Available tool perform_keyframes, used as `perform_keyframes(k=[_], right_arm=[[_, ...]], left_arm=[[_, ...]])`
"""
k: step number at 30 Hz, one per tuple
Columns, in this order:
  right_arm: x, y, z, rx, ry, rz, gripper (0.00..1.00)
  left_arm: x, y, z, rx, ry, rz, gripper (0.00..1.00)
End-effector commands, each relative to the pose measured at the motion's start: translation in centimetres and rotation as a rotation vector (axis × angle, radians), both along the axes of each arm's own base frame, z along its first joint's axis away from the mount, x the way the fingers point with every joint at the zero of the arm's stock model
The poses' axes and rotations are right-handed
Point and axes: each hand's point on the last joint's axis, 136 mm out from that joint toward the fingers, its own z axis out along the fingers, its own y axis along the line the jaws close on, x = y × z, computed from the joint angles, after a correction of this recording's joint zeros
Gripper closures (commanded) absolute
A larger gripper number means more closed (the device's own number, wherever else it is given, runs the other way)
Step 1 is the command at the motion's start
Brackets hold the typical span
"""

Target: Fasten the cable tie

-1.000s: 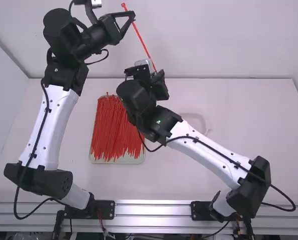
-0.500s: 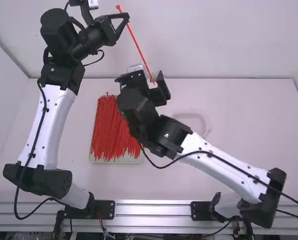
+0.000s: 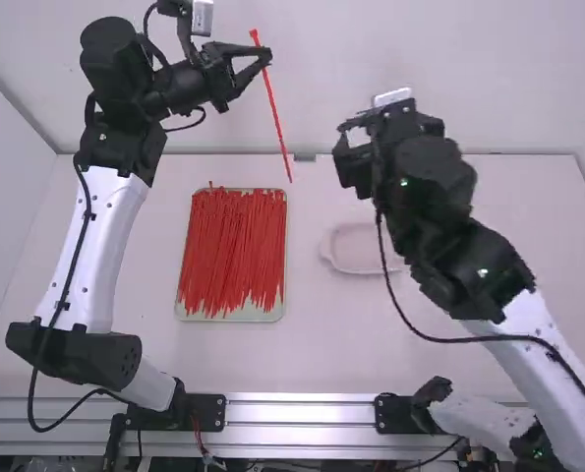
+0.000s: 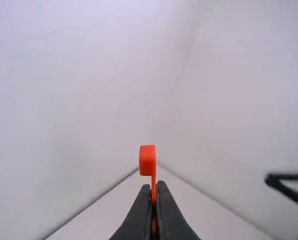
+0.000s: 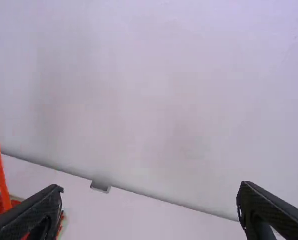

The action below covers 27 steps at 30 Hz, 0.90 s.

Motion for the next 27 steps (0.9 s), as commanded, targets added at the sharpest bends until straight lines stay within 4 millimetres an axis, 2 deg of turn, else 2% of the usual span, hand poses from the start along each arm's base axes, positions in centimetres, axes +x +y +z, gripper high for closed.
perform_keyframes(k=[1, 4, 7, 11, 16, 19, 27], right_arm=[[-2.0, 1.9, 2.1, 0.086, -0.017, 0.275, 0.03], [-2.5, 1.6, 2.7, 0.141, -0.012, 0.383, 0.00], [-2.9, 0.8, 3.3, 0.183, -0.013, 0.483, 0.01], [-3.1, 0.3, 3.9, 0.232, -0.013, 0.618, 0.02], [-3.6, 0.1, 4.6, 0.291, -0.002, 0.865, 0.01], [-3.4, 0.4, 4.5, 0.311, 0.014, 1.026, 0.02], [-1.6, 2.8, 2.9, 0.322, 0.051, 1.181, 0.02]], left_arm=[[-2.9, -1.2, 0.5, 0.064, -0.125, -0.167, 0.98], [-4.1, -1.5, 0.3, 0.082, -0.158, -0.235, 0.98], [-5.1, -1.8, 0.2, 0.101, -0.201, -0.293, 0.98], [-5.6, -1.9, 0.1, 0.102, -0.204, -0.321, 0.98], [-7.6, -2.1, -0.1, 0.128, -0.286, -0.438, 0.98], [-8.1, -2.1, -0.2, 0.131, -0.300, -0.462, 0.98], [-8.1, -2.1, 0.0, 0.131, -0.305, -0.463, 0.98]])
